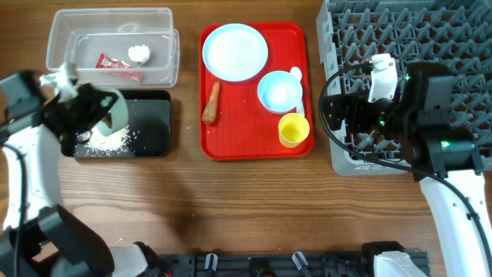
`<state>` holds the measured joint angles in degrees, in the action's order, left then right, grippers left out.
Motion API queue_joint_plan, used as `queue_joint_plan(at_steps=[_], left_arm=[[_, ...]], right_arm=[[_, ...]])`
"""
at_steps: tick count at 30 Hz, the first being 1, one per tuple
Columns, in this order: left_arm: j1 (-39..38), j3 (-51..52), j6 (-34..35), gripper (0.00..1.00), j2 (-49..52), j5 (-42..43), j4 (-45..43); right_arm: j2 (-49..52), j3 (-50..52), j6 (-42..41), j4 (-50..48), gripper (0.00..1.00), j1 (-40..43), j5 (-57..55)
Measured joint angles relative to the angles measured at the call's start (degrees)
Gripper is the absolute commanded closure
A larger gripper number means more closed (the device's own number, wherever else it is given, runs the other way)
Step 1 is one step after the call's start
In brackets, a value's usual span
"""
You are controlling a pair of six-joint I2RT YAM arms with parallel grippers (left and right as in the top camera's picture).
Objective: Sort waste into correct bins and load items into the dishwasher rack
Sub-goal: 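Tip the green bowl over the black tray to dump the food scrap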
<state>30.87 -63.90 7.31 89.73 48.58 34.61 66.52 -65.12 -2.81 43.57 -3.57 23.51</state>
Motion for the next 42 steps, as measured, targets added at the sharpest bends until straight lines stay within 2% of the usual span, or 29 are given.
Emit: queue_joint_plan(at_steps=[4, 10, 13, 20, 25, 30, 36, 42], left_arm=[[5.88, 3.72, -1.92, 0.96, 3.56, 16.28, -7.52], [9.42, 4.37, -2.51, 0.96, 10.32, 30.34, -11.47], [10.14, 4.42, -0.04, 0.96, 13.09, 35.19, -10.25], [10.14, 4.61, 4.22, 0.96, 13.97, 38.73, -8.35], [10.19, 4.61, 13.66, 0.96, 13.97, 39.54, -8.59], [10.67, 4.68, 20.52, 0.96, 13.97, 39.87, -14.1], [11.13, 4.7, 24.06, 0.96, 13.99, 39.87, -14.19], [8.33, 4.7, 23.85, 0.96, 13.92, 39.56, -21.0]], right_arm=[[0.87, 0.0, -0.55, -0.07, 0.0, 0.0, 0.0], [1.64, 0.0, -1.07, -0.07, 0.0, 0.0, 0.0], [1.64, -0.02, -1.07, -0.09, 0.0, 0.0, 0.0], [1.64, -0.02, -1.07, -0.09, 0.0, 0.0, 0.0], [1.64, -0.02, -1.07, -0.17, 0.0, 0.0, 0.0], [1.64, -0.02, -1.09, -0.37, 0.0, 0.0, 0.0], [1.64, -0.02, -1.07, -0.48, 0.0, 0.0, 0.0], [1.64, -0.02, -1.09, -0.76, 0.0, 0.0, 0.0]])
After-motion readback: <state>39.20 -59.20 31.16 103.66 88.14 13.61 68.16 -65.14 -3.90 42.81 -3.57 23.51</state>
